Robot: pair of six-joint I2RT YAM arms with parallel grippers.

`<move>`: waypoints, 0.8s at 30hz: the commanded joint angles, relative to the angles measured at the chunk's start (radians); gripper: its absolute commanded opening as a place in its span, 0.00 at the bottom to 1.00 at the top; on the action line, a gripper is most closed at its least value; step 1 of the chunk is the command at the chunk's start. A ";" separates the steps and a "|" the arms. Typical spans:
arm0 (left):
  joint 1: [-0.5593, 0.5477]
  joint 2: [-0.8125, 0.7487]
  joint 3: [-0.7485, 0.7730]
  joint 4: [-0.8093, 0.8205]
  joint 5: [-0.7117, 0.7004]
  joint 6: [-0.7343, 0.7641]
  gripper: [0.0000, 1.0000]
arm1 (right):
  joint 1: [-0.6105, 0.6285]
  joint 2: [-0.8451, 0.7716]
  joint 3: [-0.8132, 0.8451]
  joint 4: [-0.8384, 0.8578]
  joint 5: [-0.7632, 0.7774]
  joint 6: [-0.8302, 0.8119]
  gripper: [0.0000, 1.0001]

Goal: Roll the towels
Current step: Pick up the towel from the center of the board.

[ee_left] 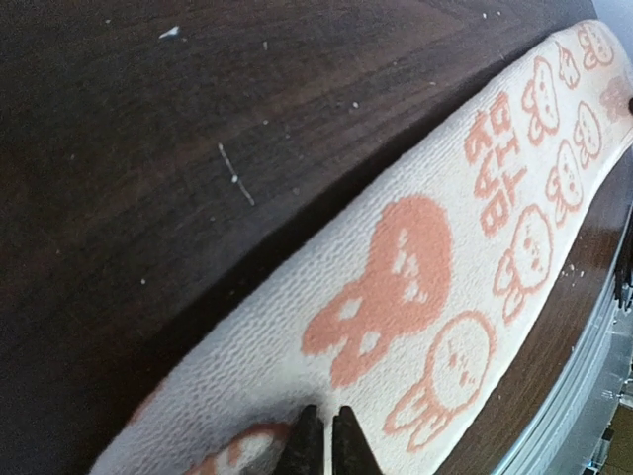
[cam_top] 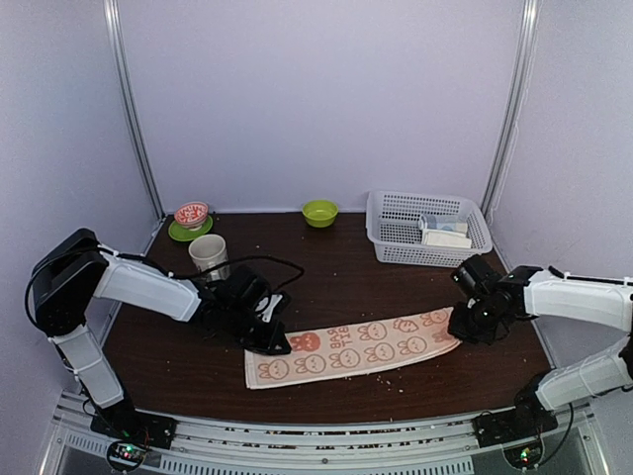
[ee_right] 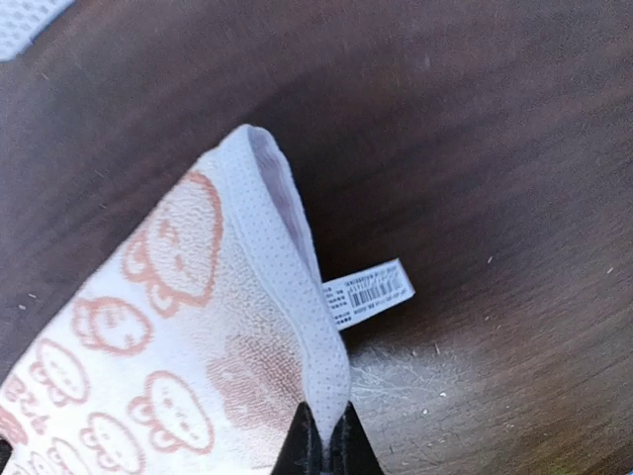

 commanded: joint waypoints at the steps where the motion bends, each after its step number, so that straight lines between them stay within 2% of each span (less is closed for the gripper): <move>1: -0.002 -0.029 0.090 -0.066 -0.003 0.036 0.07 | 0.000 -0.090 0.148 -0.138 0.196 -0.100 0.00; 7: -0.002 -0.047 0.174 -0.139 -0.024 0.053 0.12 | 0.033 -0.130 0.258 -0.122 0.151 -0.330 0.00; 12: -0.002 -0.085 0.154 -0.155 -0.044 0.040 0.12 | 0.188 -0.108 0.268 -0.024 0.084 -0.367 0.00; 18: -0.002 -0.179 0.070 -0.160 -0.090 0.008 0.12 | 0.396 0.047 0.287 0.133 -0.002 -0.352 0.00; 24: -0.002 -0.269 -0.024 -0.162 -0.158 -0.030 0.12 | 0.522 0.245 0.354 0.256 -0.084 -0.353 0.00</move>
